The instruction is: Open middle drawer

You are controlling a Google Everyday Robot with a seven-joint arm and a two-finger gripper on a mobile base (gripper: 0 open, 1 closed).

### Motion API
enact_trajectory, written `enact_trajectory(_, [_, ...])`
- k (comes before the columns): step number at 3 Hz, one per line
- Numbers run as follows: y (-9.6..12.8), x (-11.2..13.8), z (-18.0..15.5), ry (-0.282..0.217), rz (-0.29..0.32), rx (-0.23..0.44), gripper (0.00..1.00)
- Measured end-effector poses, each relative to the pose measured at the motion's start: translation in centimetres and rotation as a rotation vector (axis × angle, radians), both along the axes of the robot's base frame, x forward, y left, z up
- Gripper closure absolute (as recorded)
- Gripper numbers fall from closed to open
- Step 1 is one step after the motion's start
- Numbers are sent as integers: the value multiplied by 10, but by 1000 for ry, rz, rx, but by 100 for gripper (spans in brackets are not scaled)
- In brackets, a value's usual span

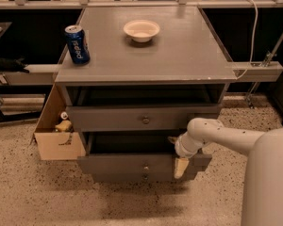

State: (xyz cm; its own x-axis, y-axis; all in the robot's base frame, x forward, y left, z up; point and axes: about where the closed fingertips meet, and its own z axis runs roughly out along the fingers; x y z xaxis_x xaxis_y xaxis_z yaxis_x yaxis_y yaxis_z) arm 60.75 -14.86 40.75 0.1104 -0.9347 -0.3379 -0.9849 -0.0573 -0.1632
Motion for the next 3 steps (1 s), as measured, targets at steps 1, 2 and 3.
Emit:
enact_trajectory(1, [-2,-18,-13,66,13,-10,0])
enact_trajectory(2, [-7,-48,-19,138,31,-20,0])
enact_trajectory(3, [-9,-82,-16,190,46,-32,18])
